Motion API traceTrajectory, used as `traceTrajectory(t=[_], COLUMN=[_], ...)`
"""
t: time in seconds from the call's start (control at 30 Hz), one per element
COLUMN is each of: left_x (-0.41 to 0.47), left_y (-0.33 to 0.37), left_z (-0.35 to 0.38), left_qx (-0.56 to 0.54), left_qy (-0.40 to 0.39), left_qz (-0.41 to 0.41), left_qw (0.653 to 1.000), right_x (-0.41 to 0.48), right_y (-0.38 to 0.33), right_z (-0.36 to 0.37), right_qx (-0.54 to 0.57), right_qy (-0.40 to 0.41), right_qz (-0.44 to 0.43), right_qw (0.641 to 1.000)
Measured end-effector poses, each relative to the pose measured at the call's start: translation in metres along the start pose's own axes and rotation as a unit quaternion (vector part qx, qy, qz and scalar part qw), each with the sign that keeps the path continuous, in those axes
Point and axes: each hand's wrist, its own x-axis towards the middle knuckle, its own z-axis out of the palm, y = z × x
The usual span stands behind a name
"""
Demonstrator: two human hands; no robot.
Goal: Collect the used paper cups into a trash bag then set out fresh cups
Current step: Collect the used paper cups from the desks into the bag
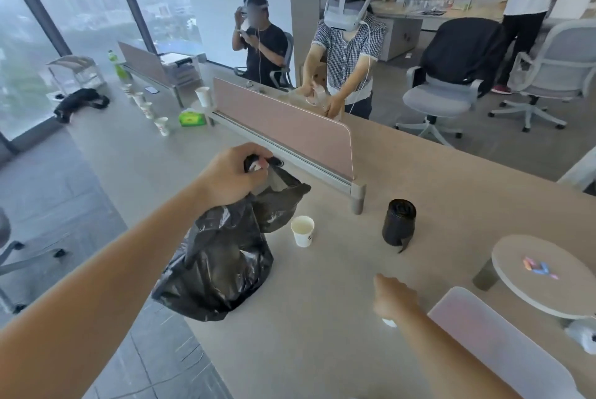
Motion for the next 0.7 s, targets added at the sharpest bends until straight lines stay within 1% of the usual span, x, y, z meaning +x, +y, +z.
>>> traceTrajectory(t=[0.07, 0.23, 0.3, 0.37, 0.43, 0.47, 0.5, 0.53, 0.6, 0.63, 0.67, 0.7], left_x=[-0.006, -0.015, -0.017, -0.019, -0.022, -0.023, -0.025, -0.026, -0.03, -0.032, -0.034, -0.036], left_y=[-0.005, -0.009, -0.01, -0.011, -0.011, -0.011, -0.011, -0.012, -0.015, -0.016, -0.017, -0.018], left_z=[0.008, 0.013, 0.011, 0.009, 0.006, 0.004, 0.002, 0.0, -0.005, -0.007, -0.01, -0.012], left_qx=[-0.008, -0.07, -0.083, -0.07, -0.052, -0.039, -0.026, -0.013, 0.004, 0.011, 0.017, 0.02], left_qy=[-0.008, -0.01, -0.008, -0.001, 0.005, 0.008, 0.01, 0.013, 0.021, 0.027, 0.034, 0.038], left_qz=[-0.009, -0.024, -0.027, -0.026, -0.014, -0.004, 0.004, 0.01, 0.018, 0.017, 0.013, 0.009], left_qw=[1.0, 0.997, 0.996, 0.997, 0.999, 0.999, 1.0, 1.0, 1.0, 0.999, 0.999, 0.999], right_x=[-0.001, -0.003, 0.0, 0.003, 0.004, 0.004, 0.001, -0.005, -0.024, -0.034, -0.044, -0.054], right_y=[0.005, 0.013, 0.012, 0.004, -0.011, -0.022, -0.035, -0.049, -0.081, -0.097, -0.112, -0.127], right_z=[0.008, 0.014, 0.011, 0.0, -0.025, -0.043, -0.063, -0.085, -0.127, -0.145, -0.161, -0.174], right_qx=[-0.012, -0.038, -0.032, 0.02, 0.121, 0.185, 0.259, 0.336, 0.462, 0.504, 0.532, 0.547], right_qy=[0.011, 0.027, 0.041, 0.062, 0.104, 0.139, 0.178, 0.219, 0.294, 0.321, 0.332, 0.327], right_qz=[-0.007, -0.021, -0.02, -0.019, -0.033, -0.05, -0.072, -0.098, -0.161, -0.193, -0.218, -0.241], right_qw=[1.0, 0.999, 0.998, 0.998, 0.987, 0.972, 0.946, 0.911, 0.821, 0.778, 0.748, 0.732])
